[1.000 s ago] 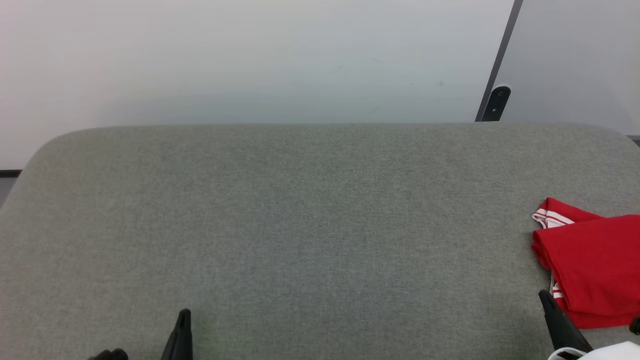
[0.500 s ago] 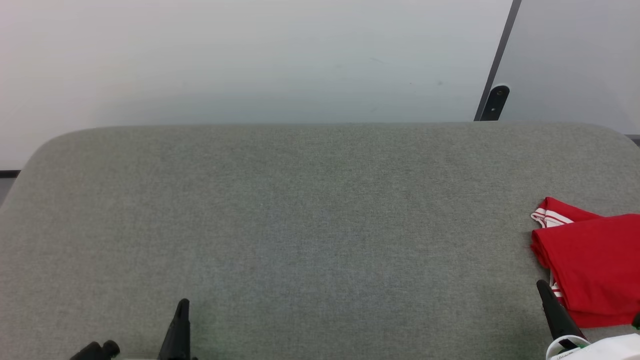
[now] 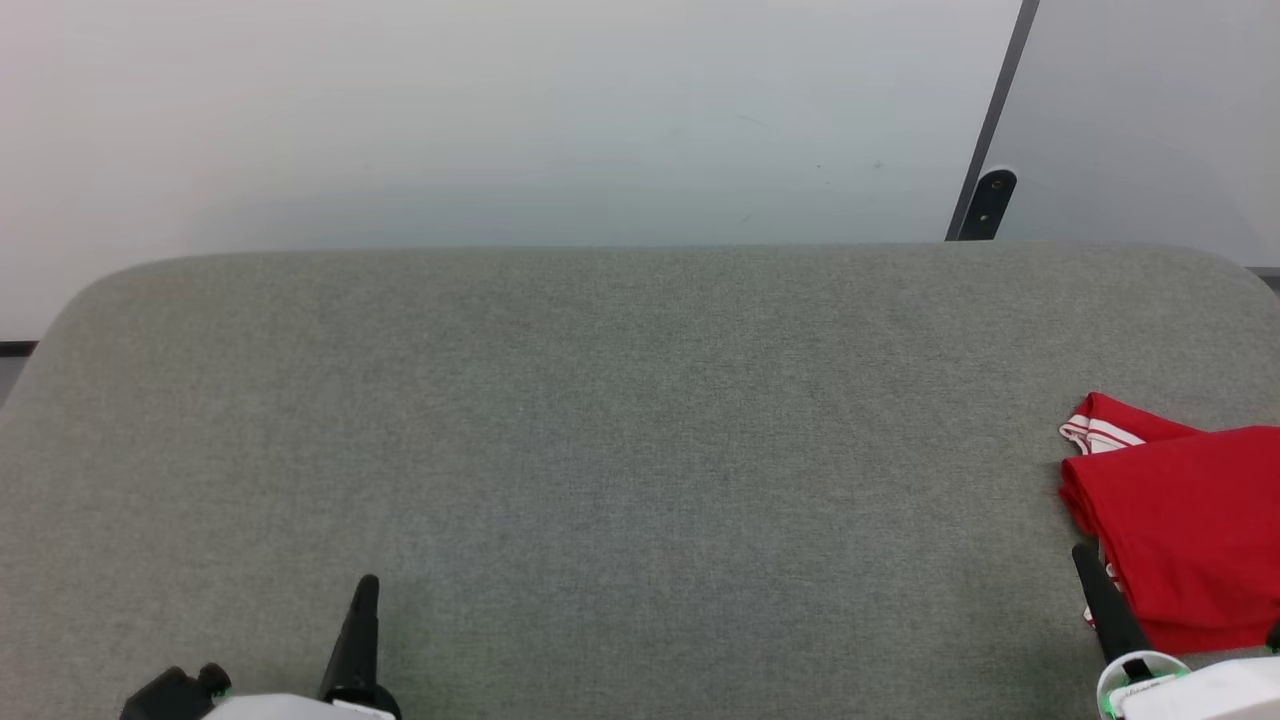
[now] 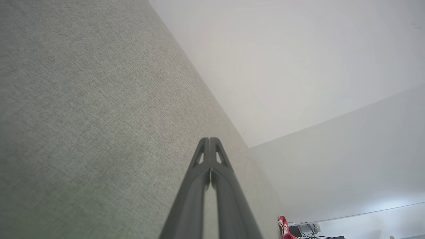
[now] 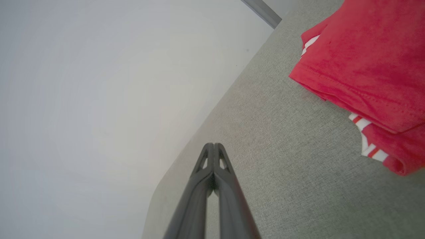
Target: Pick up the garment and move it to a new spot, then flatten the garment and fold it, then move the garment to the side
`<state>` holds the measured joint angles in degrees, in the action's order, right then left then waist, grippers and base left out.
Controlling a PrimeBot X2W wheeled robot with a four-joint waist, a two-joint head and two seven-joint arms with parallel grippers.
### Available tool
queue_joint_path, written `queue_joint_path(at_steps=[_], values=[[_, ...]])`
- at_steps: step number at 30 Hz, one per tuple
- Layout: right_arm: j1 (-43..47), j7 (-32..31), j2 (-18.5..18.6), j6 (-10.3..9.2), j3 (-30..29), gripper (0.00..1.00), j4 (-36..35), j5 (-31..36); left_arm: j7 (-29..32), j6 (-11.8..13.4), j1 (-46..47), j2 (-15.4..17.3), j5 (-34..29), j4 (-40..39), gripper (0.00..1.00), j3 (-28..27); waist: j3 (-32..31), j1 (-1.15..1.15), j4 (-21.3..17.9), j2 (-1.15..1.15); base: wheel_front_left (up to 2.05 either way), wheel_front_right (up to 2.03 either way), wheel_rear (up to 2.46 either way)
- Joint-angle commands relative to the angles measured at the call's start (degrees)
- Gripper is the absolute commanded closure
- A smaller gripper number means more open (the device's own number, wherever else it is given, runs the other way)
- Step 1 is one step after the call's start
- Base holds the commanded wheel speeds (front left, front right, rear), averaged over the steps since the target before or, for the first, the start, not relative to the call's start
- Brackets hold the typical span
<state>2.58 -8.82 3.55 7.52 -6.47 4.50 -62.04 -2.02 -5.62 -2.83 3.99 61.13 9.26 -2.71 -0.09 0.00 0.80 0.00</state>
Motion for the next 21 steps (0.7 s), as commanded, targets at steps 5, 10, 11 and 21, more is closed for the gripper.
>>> queue_joint_path(at_steps=[5, 10, 11, 21], values=[[-2.12, 0.48, 0.02, -0.02, -0.08, 1.00, 0.63, -3.80, 0.83, -0.59, 1.95, 0.03, 3.68, 0.07, 1.00, -0.53, 0.02, 0.00, -0.06, 0.00, 0.00, 0.00, 0.00], [-2.92, 0.69, -0.04, -0.03, -0.09, 1.00, 1.51, -6.45, 1.54, -0.69, 2.63, -0.02, 6.58, 0.57, 1.00, -0.78, 0.04, 0.00, -0.12, 0.00, 0.00, 0.00, 0.00], [-2.99, 0.73, -0.06, -0.03, -0.09, 1.00, 1.69, -7.01, 1.66, -0.73, 2.80, -0.03, 7.10, 0.68, 1.00, -0.83, 0.04, 0.00, -0.13, 0.00, 0.00, 0.00, 0.00], [-4.36, 1.07, -0.22, -0.03, -0.10, 1.00, 3.43, -12.02, 3.04, -1.05, 4.32, -0.14, 12.45, 1.53, 1.00, -1.32, 0.08, 0.00, -0.25, 0.00, 0.00, 0.00, 0.00]])
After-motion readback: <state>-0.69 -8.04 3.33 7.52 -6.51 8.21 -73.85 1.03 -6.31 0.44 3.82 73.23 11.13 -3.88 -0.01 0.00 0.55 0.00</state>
